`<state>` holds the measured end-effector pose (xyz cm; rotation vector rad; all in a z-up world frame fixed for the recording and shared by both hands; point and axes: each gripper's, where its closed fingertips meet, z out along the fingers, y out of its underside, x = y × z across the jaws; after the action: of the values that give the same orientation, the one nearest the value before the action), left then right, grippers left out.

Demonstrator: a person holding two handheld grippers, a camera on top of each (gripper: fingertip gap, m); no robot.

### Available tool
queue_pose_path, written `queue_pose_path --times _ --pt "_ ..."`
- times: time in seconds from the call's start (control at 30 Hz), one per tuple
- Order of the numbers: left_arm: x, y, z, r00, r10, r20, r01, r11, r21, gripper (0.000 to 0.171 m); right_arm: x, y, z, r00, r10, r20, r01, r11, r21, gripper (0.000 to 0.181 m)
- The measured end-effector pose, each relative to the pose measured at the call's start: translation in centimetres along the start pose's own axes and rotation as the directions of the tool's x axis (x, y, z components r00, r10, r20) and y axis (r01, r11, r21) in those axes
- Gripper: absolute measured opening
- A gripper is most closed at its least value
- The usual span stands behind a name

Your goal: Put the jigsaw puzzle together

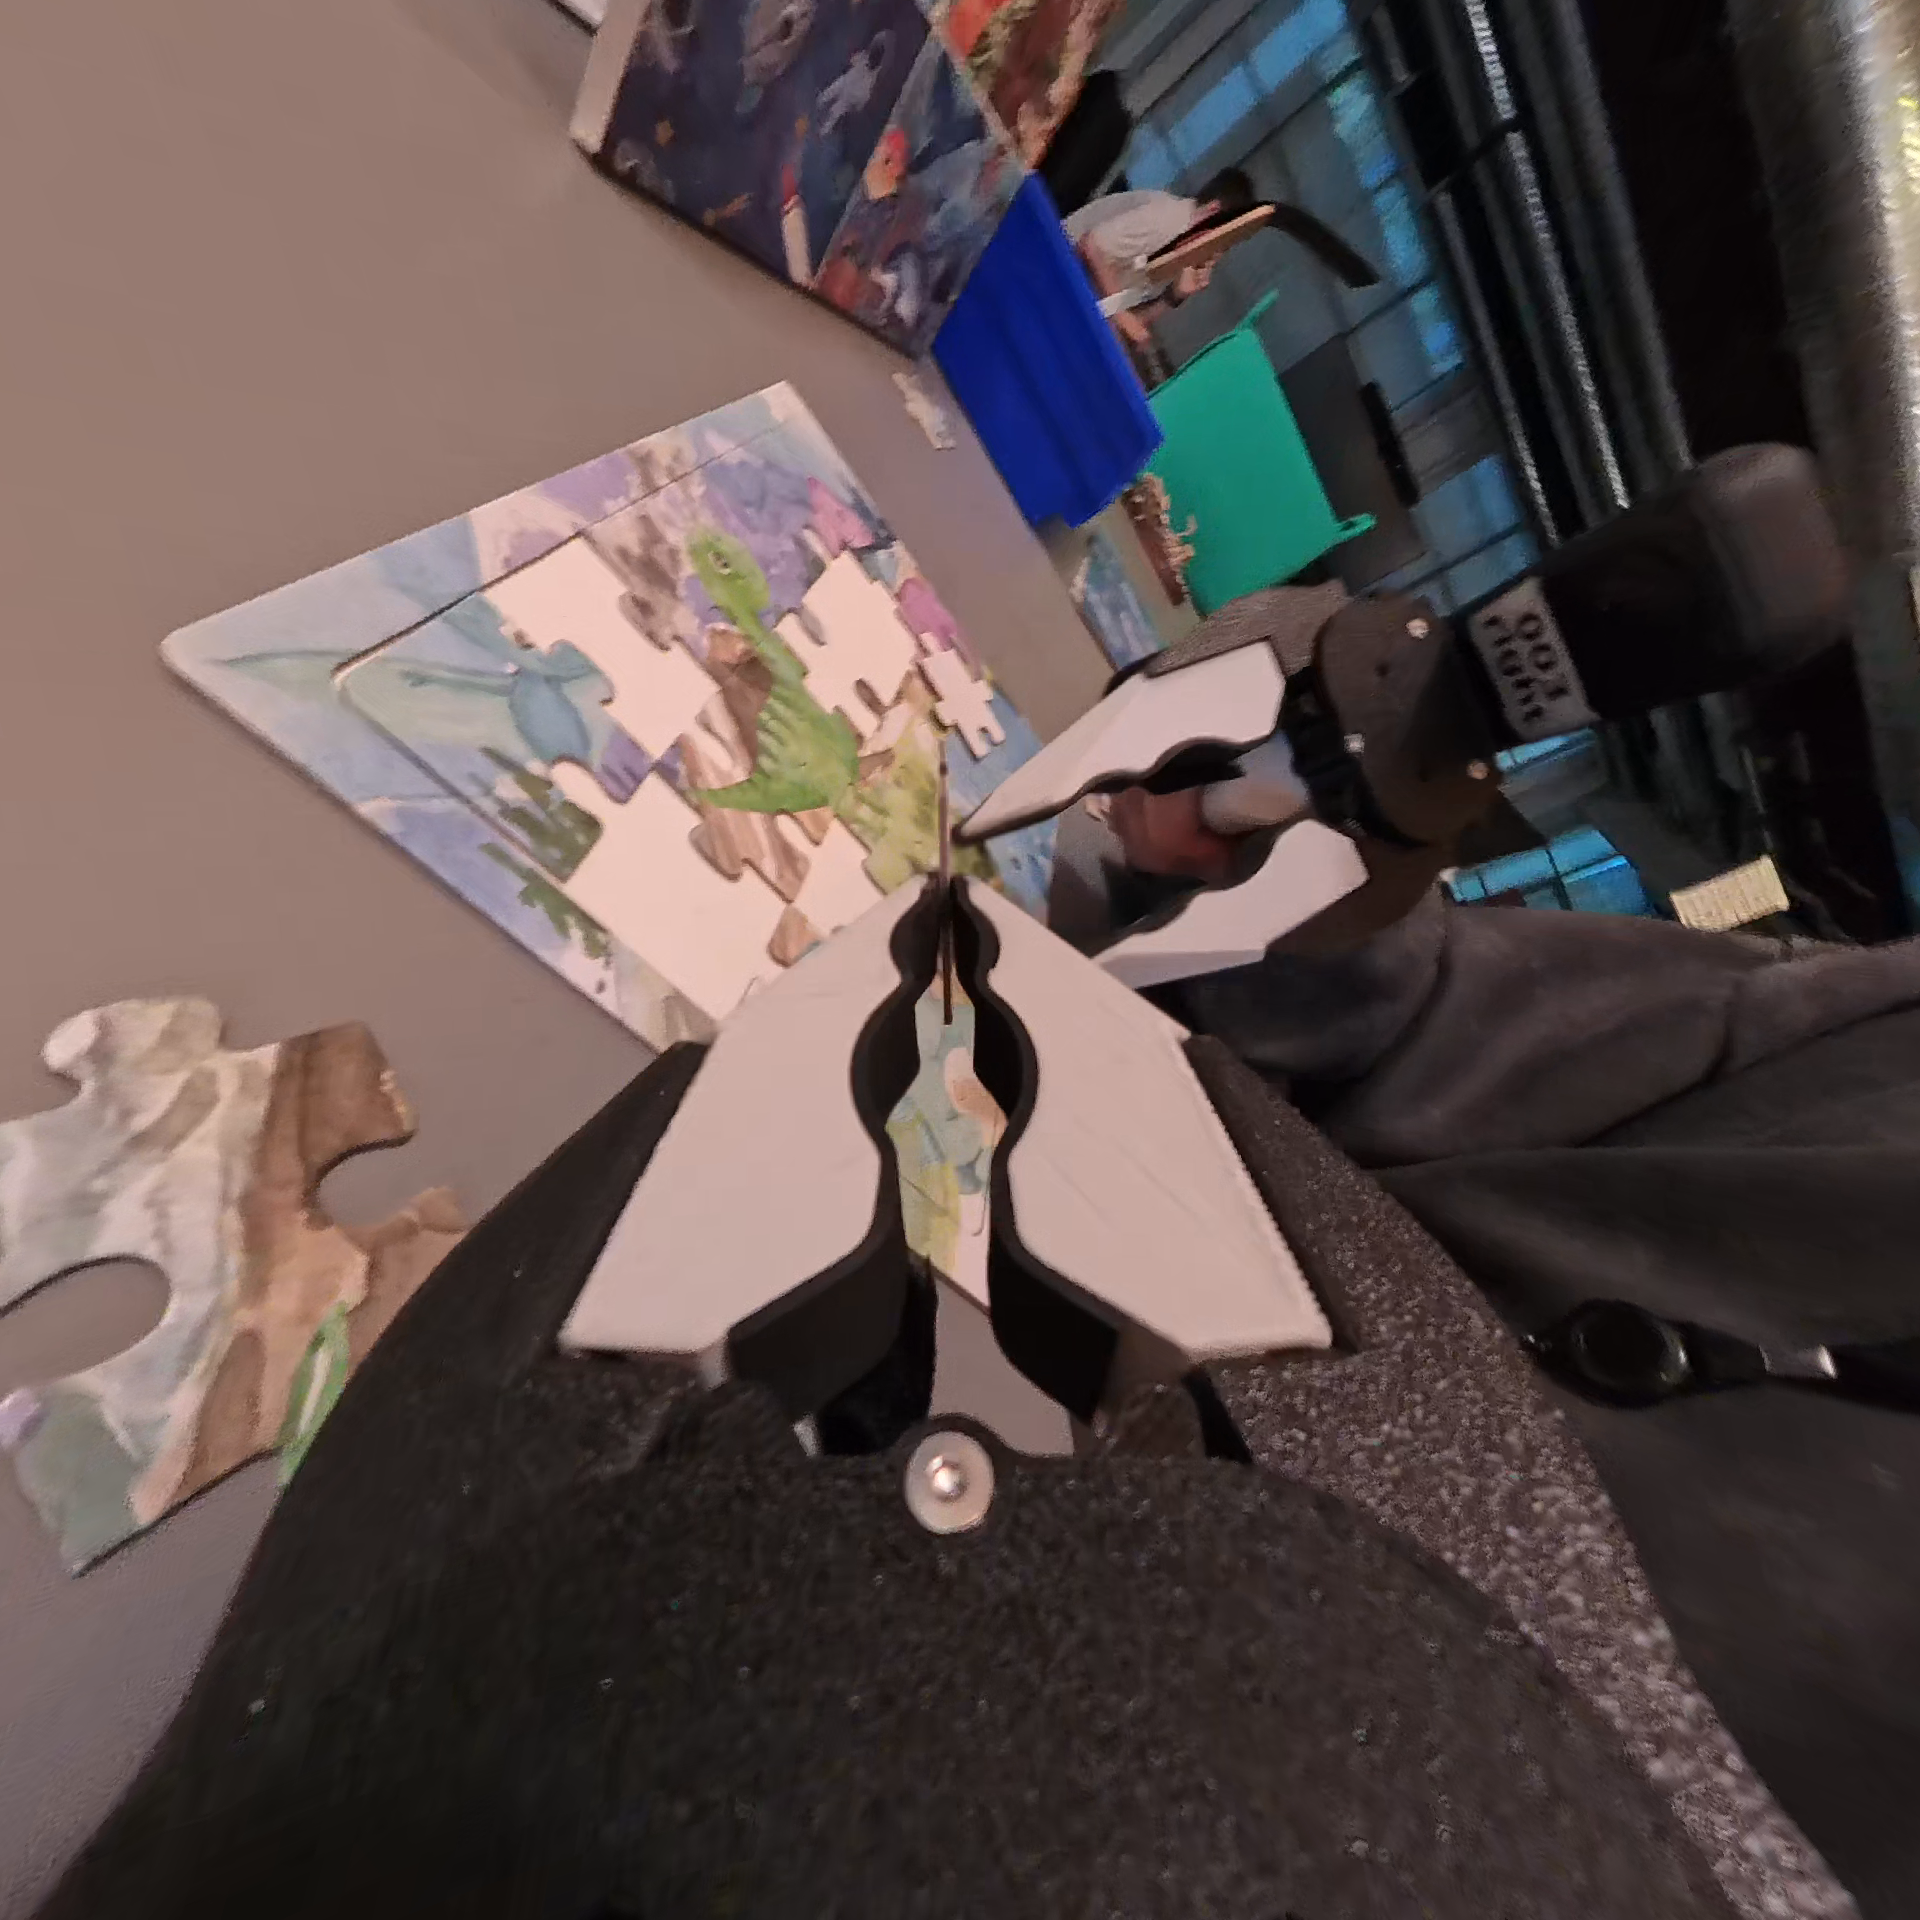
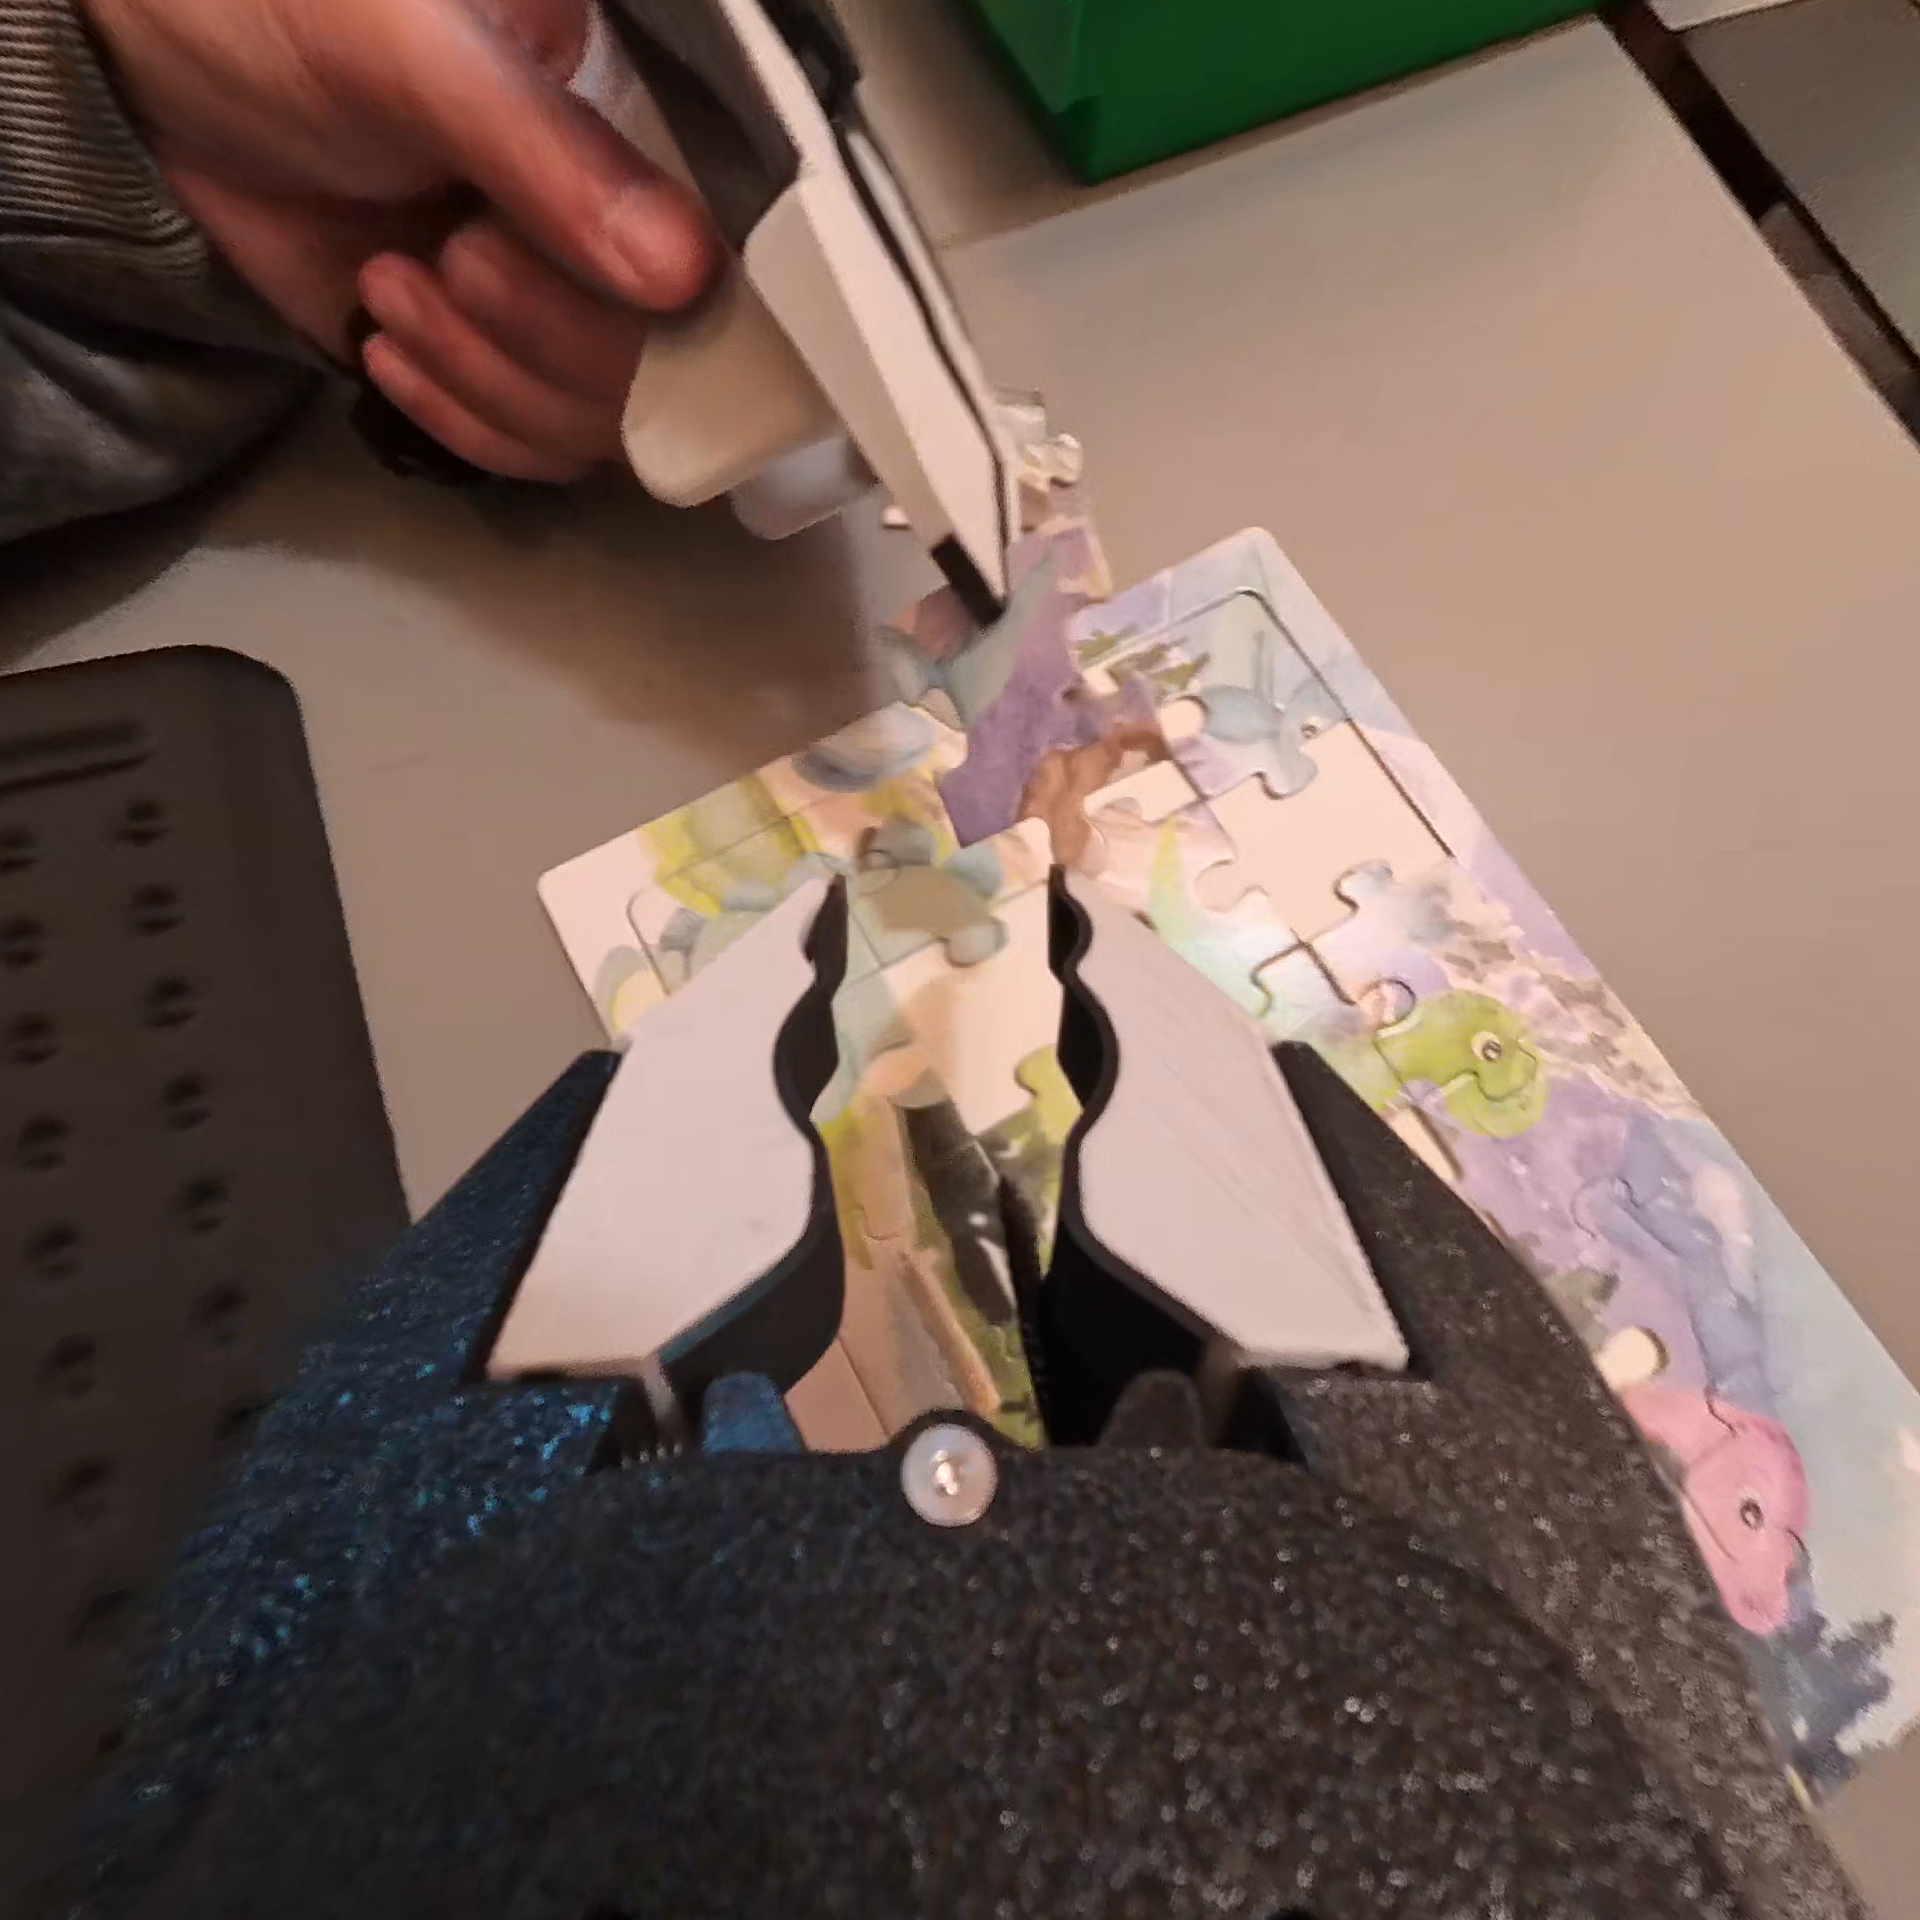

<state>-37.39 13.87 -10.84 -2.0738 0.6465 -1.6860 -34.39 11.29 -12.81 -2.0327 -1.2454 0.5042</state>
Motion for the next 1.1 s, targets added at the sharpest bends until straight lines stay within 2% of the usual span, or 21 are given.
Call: queue_pose_path --times 0.13,0.3,0.47,0.57,0.67,0.73,0.8,0.87,0.93,1.0,1.07,1.1 --pt "-1.5 0.1 -0.1 0.996 -0.049 0.071 0.050 0.998 -0.025 0.001 2.2 0.4 -0.2 0.997 0.044 -0.069 -0.043 0.999 0.010 0.039" --pt "0.5 -0.7 -0.1 0.999 0.014 0.030 -0.012 0.998 -0.069 0.001 1.2 -0.1 0.5 0.995 0.101 0.017 -0.102 0.993 0.063 0.045" --pt "0.4 -1.4 0.3 0.997 0.030 0.065 -0.025 0.996 -0.080 0.001 1.2 0.6 0.3 0.998 0.058 -0.027 -0.056 0.997 0.054 0.041" --pt "-0.2 -1.2 0.6 0.996 0.022 0.089 -0.013 0.995 -0.099 0.002 1.7 1.2 0.1 0.996 0.083 -0.043 -0.080 0.995 0.059 0.041" --pt "0.3 -0.8 1.4 0.998 0.026 0.063 -0.017 0.990 -0.140 0.001 2.4 1.2 0.0 0.990 0.125 -0.057 -0.120 0.989 0.089 0.041" --pt "0.5 -1.1 2.0 0.997 0.044 0.064 -0.034 0.988 -0.148 0.002 2.2 1.1 0.2 0.989 0.139 -0.041 -0.135 0.986 0.096 0.042" --pt "0.7 -1.6 2.7 0.997 0.048 0.053 -0.039 0.986 -0.162 0.001 1.0 0.9 0.4 0.990 0.137 0.030 -0.139 0.987 0.084 0.035" --pt "0.3 -2.5 3.6 0.994 0.084 0.073 -0.068 0.976 -0.205 0.002 0.7 0.9 0.5 0.992 0.122 0.035 -0.125 0.989 0.080 0.038" --pt "-0.4 -3.0 4.7 0.985 0.151 0.088 -0.117 0.944 -0.310 0.003 1.7 1.5 0.5 0.995 0.095 -0.023 -0.093 0.994 0.050 0.040" --pt "-1.8 -3.9 5.5 0.962 0.233 0.141 -0.152 0.889 -0.432 0.002 3.0 2.3 0.4 0.992 0.107 -0.072 -0.106 0.994 0.019 0.035" --pt "-2.9 -4.0 6.0 0.941 0.311 0.134 -0.178 0.791 -0.585 0.002 4.1 2.3 0.3 0.985 0.145 -0.088 -0.144 0.989 0.021 0.030" --pt "-3.1 -4.1 6.2 0.939 0.324 0.117 -0.179 0.748 -0.639 0.002 4.7 2.2 0.2 0.982 0.163 -0.092 -0.161 0.987 0.027 0.019"
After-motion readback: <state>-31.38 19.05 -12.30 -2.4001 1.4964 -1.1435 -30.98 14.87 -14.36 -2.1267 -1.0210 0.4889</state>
